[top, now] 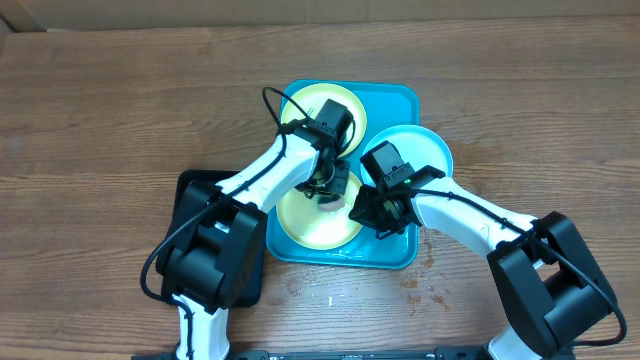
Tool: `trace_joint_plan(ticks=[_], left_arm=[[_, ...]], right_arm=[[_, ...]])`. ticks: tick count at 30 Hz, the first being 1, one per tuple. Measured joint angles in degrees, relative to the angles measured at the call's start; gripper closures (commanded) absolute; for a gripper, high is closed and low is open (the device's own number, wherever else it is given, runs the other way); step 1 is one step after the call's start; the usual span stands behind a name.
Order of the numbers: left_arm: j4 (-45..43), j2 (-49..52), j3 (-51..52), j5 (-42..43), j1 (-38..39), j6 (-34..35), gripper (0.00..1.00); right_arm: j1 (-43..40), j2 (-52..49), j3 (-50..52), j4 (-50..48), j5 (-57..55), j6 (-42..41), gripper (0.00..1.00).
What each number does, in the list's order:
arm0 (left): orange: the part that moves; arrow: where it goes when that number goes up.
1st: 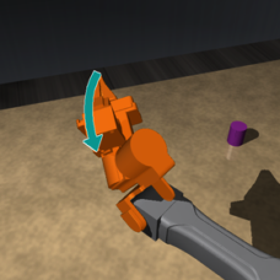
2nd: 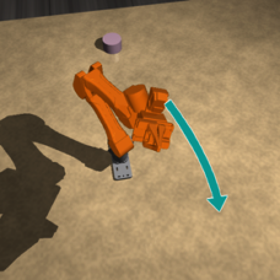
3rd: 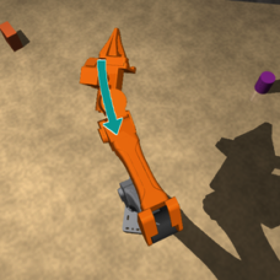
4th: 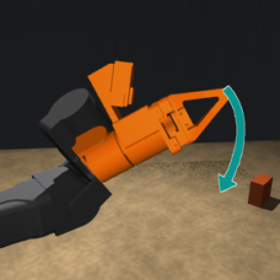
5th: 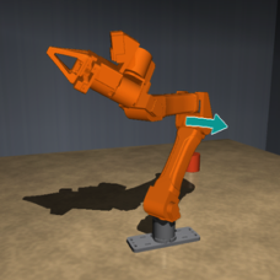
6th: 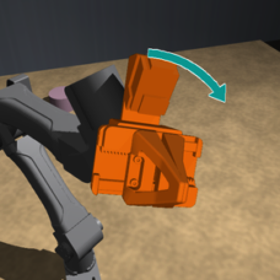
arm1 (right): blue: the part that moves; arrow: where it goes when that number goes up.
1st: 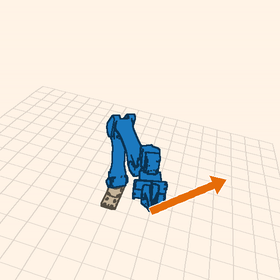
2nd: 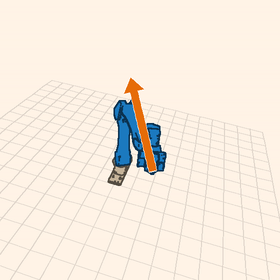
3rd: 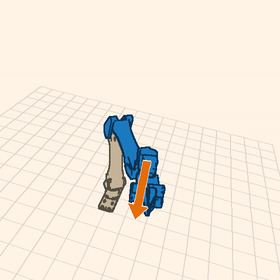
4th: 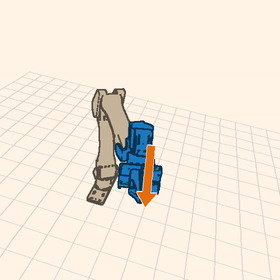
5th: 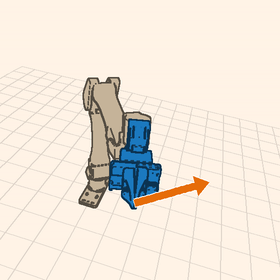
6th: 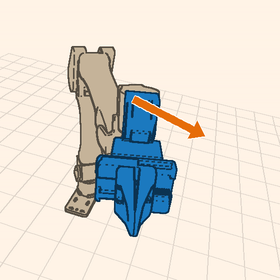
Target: Clean dirty plates on tray and stack at the side
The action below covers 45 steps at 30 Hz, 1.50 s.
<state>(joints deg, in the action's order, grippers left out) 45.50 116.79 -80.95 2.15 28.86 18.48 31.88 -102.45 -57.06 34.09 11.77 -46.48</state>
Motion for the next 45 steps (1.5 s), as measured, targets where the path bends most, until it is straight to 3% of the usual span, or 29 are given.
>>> trace_joint_plan(ticks=[9, 17, 21, 28, 31, 36, 38, 42, 45], left_arm=[[11.19, -0.04, -1.60, -8.94, -4.17, 0.00, 0.96], [20.83, -1.29, -8.92, 2.73, -4.39, 0.02, 0.96], [25.22, -7.10, -11.41, 5.49, -5.27, -0.02, 0.96], [35.80, -19.63, -12.31, -7.39, -10.51, 1.33, 0.96], [33.22, -20.59, -6.93, -10.88, -13.60, 2.25, 0.96], [23.08, -19.10, 7.67, -9.64, -17.05, 2.62, 0.96], [20.94, -18.51, 11.54, -8.81, -17.29, 2.62, 0.83], [20.65, -18.47, 12.66, -7.85, -17.29, 3.04, 0.39], [22.45, -18.93, 11.67, -7.30, -17.29, 3.50, 0.20]], right_arm=[[0.02, 0.00, 0.00, 0.02, 0.02, 0.00, 0.96], [0.00, 0.00, 0.00, 0.02, 0.04, -0.02, 0.96], [0.00, 0.00, 0.00, 0.04, 0.00, 0.02, 0.96], [0.00, 0.00, -0.20, 0.52, 0.00, 0.22, 0.96], [0.00, 0.00, -0.98, 3.13, -0.20, 1.22, 0.96], [-0.02, 0.02, -4.44, 11.45, -2.10, 5.35, 0.96], [-0.02, 0.07, -6.95, 16.15, -4.07, 7.04, 0.96], [-0.02, 0.72, -13.07, 24.22, -8.76, 10.27, 0.96], [-0.02, 1.60, -17.49, 27.80, -11.13, 11.91, 0.96]])
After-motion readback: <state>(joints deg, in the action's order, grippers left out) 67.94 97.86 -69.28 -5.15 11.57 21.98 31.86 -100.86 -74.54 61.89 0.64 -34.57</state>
